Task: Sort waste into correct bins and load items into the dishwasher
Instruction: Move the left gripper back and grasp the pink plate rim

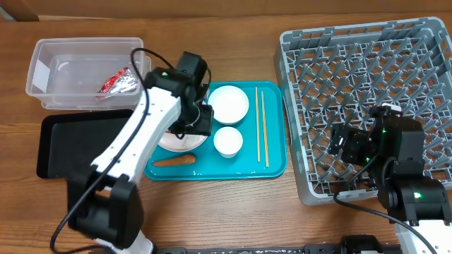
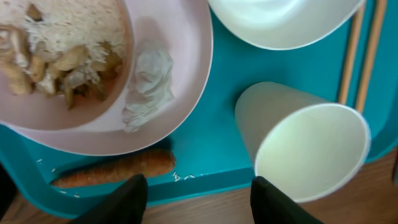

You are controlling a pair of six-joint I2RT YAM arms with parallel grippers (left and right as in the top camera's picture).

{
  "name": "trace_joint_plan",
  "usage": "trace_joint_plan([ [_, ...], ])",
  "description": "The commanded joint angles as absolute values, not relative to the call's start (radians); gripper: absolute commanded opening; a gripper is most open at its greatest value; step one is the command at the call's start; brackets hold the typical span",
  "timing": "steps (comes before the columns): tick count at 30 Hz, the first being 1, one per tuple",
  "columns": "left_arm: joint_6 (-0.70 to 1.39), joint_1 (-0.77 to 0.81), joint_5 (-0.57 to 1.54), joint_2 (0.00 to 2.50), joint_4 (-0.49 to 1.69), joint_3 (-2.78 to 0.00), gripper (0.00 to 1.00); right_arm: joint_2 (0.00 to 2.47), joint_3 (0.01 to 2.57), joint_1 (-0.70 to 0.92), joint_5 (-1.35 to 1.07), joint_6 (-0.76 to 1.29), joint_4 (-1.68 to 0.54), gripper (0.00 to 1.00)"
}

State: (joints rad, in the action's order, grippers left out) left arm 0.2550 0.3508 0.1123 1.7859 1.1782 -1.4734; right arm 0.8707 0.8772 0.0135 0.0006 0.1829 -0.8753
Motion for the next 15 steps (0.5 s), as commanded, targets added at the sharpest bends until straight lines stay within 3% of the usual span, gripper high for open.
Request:
trace_joint_plan([
  [1,0.264,0.354,0.061,1.874,1.166,-1.453,0.52,0.868,0.905,0.01,0.007,0.183,-0.873,1.0],
  [15,0.296,0.354,-0.104,2.037,1.062,-1.452,0.58,0.868,0.905,0.01,0.007,0.183,-0.873,1.0],
])
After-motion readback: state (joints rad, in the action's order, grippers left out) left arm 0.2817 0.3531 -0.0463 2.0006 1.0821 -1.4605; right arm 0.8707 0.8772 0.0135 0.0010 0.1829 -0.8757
